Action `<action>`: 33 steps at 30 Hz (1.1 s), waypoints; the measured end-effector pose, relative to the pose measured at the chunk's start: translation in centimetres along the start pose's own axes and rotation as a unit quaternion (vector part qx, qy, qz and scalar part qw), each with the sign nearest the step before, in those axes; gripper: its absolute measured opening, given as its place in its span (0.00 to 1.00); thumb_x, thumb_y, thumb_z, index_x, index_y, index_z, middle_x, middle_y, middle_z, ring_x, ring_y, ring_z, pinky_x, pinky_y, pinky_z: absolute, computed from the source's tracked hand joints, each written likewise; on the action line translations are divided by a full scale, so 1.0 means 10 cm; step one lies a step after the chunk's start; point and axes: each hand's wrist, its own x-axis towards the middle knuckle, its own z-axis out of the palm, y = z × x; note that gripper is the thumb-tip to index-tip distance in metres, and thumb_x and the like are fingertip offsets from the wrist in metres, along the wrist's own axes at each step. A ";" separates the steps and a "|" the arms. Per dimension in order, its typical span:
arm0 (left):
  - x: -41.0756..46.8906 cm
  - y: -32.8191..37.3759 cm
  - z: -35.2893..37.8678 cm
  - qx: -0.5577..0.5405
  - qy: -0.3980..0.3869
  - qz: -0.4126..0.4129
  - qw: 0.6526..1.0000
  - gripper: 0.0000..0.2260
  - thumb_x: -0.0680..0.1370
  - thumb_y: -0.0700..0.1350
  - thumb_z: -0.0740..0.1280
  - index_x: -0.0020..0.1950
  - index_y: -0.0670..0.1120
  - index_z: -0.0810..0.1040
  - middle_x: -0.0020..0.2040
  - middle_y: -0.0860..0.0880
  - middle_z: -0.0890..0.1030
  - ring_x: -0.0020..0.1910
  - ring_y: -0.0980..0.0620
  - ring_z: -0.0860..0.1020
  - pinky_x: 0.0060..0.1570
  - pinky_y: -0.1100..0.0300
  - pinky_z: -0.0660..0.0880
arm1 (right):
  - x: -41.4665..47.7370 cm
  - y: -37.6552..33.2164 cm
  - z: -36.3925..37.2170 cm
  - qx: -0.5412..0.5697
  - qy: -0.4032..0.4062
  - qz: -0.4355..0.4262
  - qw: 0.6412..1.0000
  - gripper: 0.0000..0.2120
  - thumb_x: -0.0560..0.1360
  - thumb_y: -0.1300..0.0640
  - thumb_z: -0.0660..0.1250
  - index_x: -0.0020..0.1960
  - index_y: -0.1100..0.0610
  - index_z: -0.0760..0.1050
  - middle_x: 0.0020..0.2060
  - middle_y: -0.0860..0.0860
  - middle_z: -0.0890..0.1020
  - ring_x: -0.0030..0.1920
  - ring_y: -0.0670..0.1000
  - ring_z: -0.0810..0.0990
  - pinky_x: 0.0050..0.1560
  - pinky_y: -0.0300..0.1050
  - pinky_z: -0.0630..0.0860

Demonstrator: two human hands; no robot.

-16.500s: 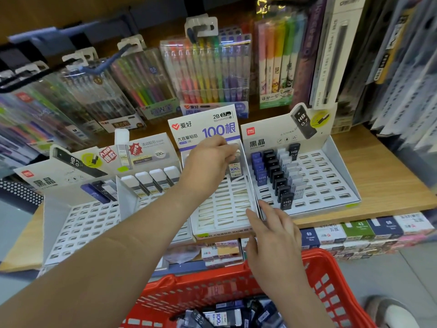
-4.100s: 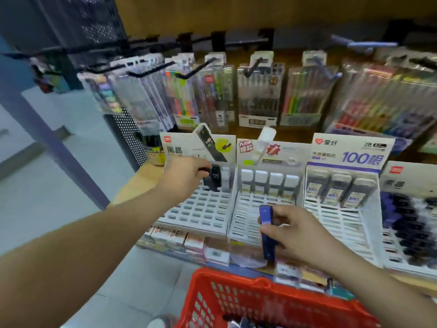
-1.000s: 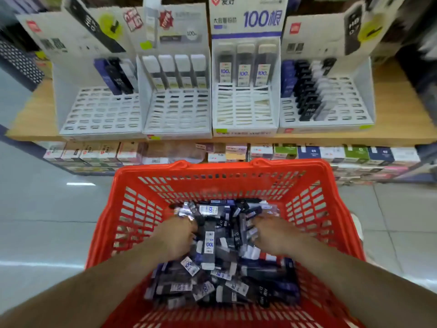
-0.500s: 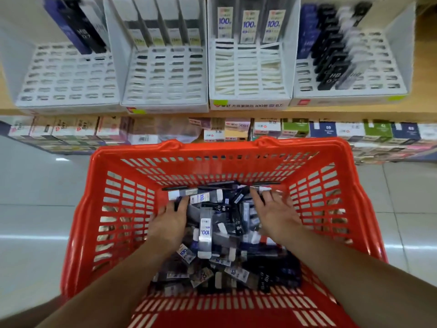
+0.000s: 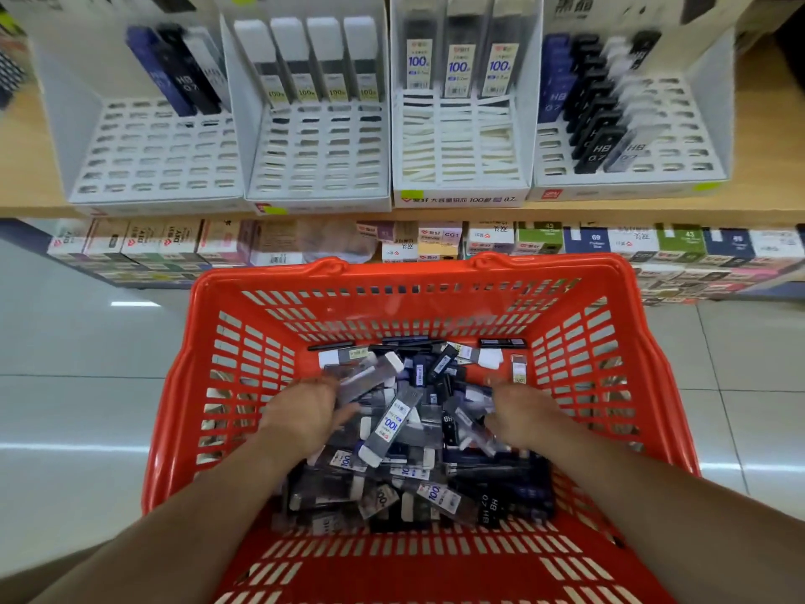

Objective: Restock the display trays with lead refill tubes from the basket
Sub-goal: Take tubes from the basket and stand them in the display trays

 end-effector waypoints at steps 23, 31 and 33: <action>-0.68 0.84 -0.63 -0.630 -0.138 -0.042 0.763 0.14 0.81 0.53 0.59 0.41 0.46 0.71 0.30 0.49 0.72 0.25 0.56 0.65 0.26 0.63 0.63 | -0.76 -0.86 -0.22 0.780 0.007 -0.041 0.624 0.19 0.68 0.48 0.76 0.54 0.58 0.82 0.43 0.54 0.87 0.45 0.55 0.86 0.46 0.52 0.81; -0.80 0.83 -0.82 -0.540 -0.208 -0.017 0.816 0.09 0.82 0.49 0.61 0.53 0.43 0.74 0.44 0.46 0.78 0.38 0.55 0.77 0.35 0.61 0.77 | -0.84 -0.86 -0.33 0.818 0.004 -0.078 0.569 0.09 0.74 0.64 0.72 0.53 0.65 0.81 0.44 0.60 0.86 0.40 0.57 0.85 0.38 0.48 0.82; -0.82 0.79 -0.83 -0.523 -0.246 -0.011 0.816 0.12 0.81 0.46 0.62 0.62 0.43 0.72 0.52 0.45 0.78 0.44 0.54 0.79 0.36 0.60 0.79 | -0.83 -0.85 -0.33 0.817 0.003 -0.078 0.572 0.09 0.73 0.64 0.72 0.53 0.66 0.81 0.45 0.61 0.86 0.40 0.58 0.85 0.38 0.49 0.82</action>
